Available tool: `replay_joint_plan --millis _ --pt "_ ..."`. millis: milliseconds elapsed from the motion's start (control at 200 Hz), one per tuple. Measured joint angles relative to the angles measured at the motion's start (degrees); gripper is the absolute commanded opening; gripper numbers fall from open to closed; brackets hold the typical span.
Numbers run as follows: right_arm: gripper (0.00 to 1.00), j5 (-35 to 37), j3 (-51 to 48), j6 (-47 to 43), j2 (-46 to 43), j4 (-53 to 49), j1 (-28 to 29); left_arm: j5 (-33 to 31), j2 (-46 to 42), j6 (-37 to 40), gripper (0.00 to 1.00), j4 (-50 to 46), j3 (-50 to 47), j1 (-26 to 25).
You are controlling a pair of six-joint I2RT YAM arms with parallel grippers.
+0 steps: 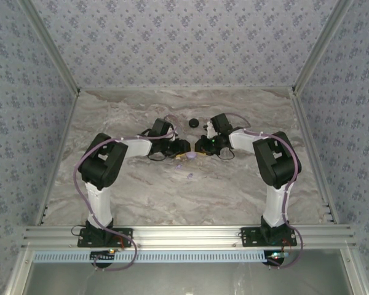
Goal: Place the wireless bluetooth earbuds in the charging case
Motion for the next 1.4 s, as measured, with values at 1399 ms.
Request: replay_joint_plan --millis 1399 --pt "0.20 -3.5 -2.4 2.6 0.0 4.0 -1.8 2.0 1.5 -6.0 0.25 5.5 -0.8 -0.6"
